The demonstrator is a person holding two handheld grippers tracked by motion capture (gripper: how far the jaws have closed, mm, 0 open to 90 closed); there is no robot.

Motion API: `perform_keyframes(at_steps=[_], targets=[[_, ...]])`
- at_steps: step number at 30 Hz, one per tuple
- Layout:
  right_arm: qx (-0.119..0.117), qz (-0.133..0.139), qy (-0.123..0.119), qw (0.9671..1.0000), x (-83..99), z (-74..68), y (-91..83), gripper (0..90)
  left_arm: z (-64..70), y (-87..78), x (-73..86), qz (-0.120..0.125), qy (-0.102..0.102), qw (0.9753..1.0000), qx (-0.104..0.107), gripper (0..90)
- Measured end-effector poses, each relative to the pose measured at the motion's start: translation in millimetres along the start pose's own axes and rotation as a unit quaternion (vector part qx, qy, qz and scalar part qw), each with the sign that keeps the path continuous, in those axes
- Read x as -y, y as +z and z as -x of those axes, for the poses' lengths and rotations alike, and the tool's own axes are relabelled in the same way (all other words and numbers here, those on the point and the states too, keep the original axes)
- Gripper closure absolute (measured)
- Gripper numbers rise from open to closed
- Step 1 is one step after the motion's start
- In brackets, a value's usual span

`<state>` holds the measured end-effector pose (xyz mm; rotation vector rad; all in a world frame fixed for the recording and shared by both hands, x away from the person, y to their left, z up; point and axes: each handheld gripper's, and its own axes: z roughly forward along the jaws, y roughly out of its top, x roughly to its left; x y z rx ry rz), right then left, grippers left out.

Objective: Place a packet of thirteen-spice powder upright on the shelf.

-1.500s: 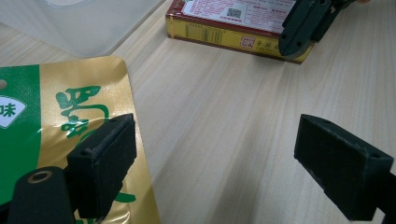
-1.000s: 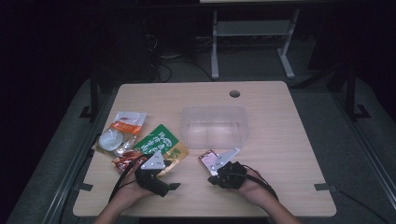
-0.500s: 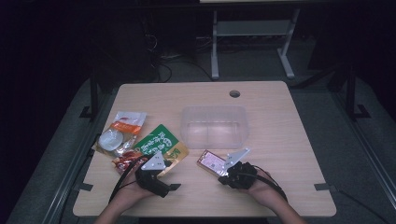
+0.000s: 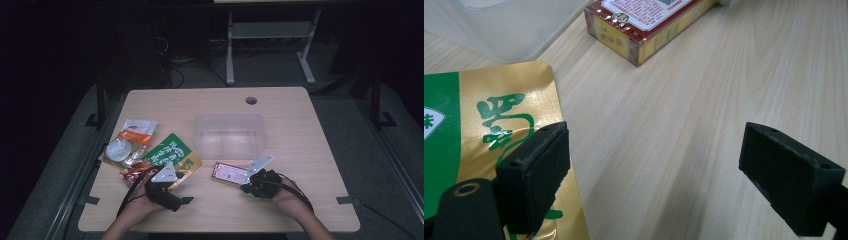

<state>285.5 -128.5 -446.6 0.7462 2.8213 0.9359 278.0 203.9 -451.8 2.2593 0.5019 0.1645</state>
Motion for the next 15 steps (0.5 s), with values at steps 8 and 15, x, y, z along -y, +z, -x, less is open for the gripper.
perform_keyframes(at_steps=[8,15], targets=[[-0.021,0.035,0.008,0.9992,1.8,12.1,-15.4,79.8,0.3,0.1,-0.4,-0.002,0.005,1.0,0.003,12.6],[-0.006,0.058,0.001,0.9983,3.6,27.1,-19.0,44.7,1.5,2.7,-0.7,0.0,0.007,0.9999,0.009,12.6]])
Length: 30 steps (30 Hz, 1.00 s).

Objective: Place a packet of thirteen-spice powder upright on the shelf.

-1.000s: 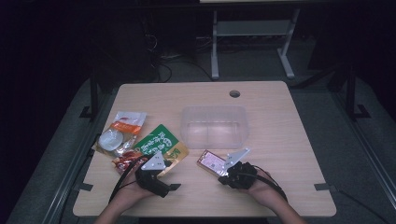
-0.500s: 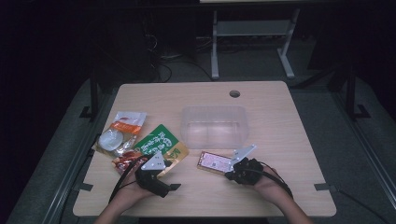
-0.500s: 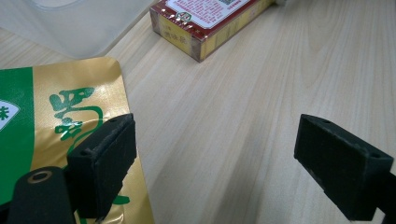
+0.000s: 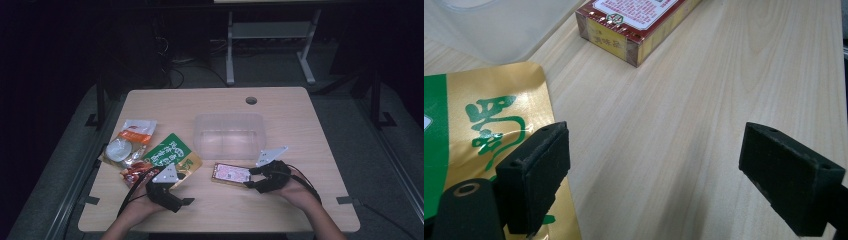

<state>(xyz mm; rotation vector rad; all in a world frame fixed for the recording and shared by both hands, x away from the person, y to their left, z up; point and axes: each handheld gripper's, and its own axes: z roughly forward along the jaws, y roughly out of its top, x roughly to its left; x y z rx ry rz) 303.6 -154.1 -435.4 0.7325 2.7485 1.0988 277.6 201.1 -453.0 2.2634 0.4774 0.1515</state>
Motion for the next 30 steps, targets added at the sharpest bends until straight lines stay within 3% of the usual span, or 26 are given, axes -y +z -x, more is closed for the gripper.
perform_keyframes(at_steps=[5,6,8,14,19,22,27,30], targets=[[-0.009,0.0,-0.006,0.9999,0.4,7.1,7.3,32.8,-0.2,0.8,-0.4,0.0,0.004,1.0,0.004,12.5],[-0.005,-0.002,-0.023,0.9997,-0.1,11.0,11.6,29.2,-0.5,1.2,-0.6,-0.001,0.007,1.0,0.005,12.5],[-0.003,-0.01,-0.032,0.9994,-3.0,13.0,14.7,25.9,0.1,1.4,-0.6,0.0,0.002,1.0,0.009,12.5],[-0.014,-0.01,-0.053,0.9984,-8.6,16.6,25.1,21.9,1.3,2.8,-0.5,-0.006,0.007,0.9997,0.021,12.5],[-0.013,-0.021,-0.061,0.9978,-9.0,18.5,31.4,21.9,3.5,2.6,0.7,-0.008,0.007,0.9997,0.024,12.5],[-0.024,-0.025,-0.064,0.9974,-8.2,21.5,38.2,23.1,4.6,0.1,2.7,-0.017,0.01,0.9995,0.023,12.5],[-0.032,-0.034,-0.064,0.9969,-6.8,22.7,43.4,25.7,5.7,-2.6,5.4,-0.011,0.006,0.9997,0.021,12.4],[-0.033,-0.032,-0.081,0.9957,-5.8,26.4,44.5,26.8,5.9,-4.7,6.6,-0.011,0.006,0.9997,0.02,12.5]])
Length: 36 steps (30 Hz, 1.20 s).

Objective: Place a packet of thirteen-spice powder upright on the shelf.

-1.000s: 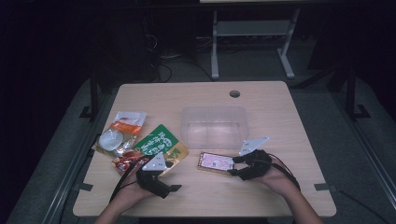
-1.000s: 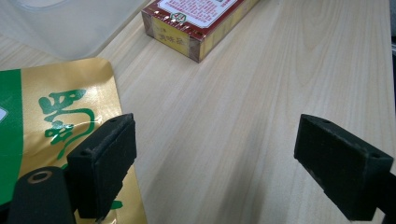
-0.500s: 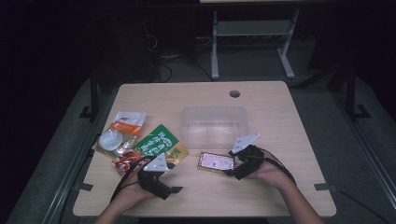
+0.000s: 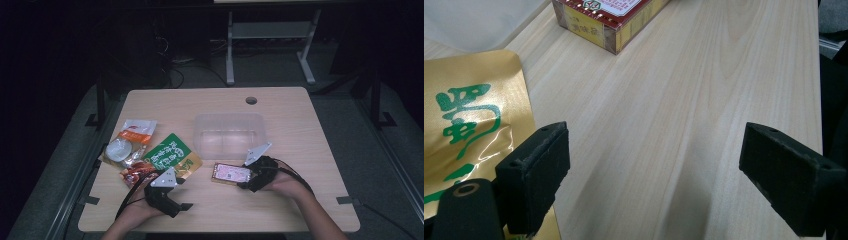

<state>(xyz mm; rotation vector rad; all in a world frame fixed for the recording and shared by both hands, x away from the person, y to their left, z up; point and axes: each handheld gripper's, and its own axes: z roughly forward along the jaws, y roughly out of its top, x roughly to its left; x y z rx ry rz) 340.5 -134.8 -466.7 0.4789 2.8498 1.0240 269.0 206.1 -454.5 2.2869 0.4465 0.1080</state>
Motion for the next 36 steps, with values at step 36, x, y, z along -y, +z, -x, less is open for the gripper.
perform_keyframes(at_steps=[36], targets=[[-0.026,0.026,-0.018,0.9992,-1.0,-24.2,-27.9,31.9,0.3,-5.1,-13.3,0.014,0.029,0.9991,0.026,12.2]])
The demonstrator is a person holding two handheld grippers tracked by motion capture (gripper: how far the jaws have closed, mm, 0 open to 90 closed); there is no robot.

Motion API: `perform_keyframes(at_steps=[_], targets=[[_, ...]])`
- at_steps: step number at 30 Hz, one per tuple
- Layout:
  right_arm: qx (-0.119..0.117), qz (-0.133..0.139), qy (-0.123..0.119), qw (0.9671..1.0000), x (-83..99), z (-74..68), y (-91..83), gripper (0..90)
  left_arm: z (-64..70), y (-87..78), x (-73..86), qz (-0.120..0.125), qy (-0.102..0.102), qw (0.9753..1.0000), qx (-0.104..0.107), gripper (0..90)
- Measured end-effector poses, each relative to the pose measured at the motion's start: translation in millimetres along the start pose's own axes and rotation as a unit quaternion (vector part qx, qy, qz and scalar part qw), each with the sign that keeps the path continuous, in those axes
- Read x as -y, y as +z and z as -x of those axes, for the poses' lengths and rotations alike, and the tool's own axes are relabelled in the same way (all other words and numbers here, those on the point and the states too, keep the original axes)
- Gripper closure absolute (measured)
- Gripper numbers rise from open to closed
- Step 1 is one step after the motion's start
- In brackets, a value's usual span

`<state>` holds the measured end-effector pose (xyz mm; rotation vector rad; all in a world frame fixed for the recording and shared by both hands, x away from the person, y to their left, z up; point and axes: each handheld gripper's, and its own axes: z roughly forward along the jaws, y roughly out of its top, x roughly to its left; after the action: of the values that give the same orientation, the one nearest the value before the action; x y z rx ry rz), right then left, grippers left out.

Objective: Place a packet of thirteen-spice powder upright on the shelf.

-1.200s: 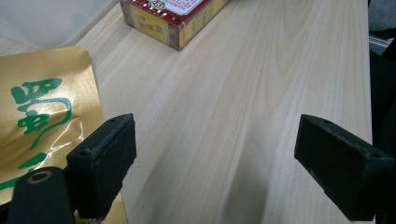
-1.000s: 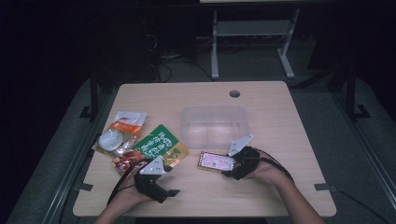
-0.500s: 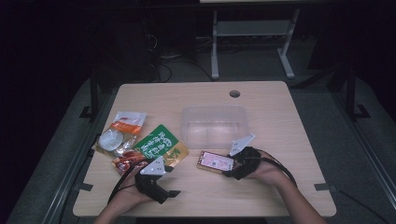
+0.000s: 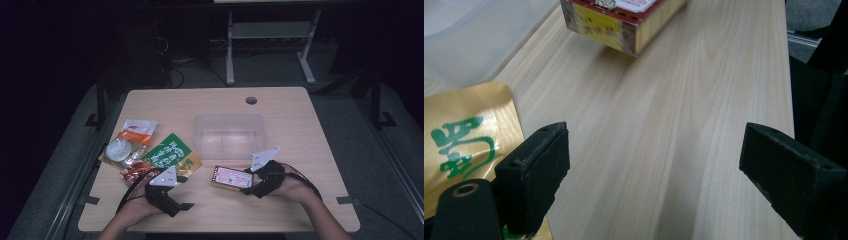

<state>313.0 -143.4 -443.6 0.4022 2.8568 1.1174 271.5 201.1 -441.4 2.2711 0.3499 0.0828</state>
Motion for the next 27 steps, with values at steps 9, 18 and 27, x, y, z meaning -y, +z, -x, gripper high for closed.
perform_keyframes(at_steps=[9,18,27], targets=[[-0.023,0.016,-0.007,0.9996,-6.5,-8.1,-0.6,31.9,-4.8,-3.4,-12.1,0.01,0.019,0.9998,0.004,11.6],[-0.036,0.036,-0.022,0.9985,-15.5,-15.1,-1.1,31.9,-12.3,-4.0,-28.7,0.029,0.037,0.9987,0.017,11.0],[-0.05,0.045,-0.031,0.9972,-20.8,-19.4,1.2,31.9,-12.9,5.1,-43.7,0.037,0.056,0.997,0.038,11.0]])
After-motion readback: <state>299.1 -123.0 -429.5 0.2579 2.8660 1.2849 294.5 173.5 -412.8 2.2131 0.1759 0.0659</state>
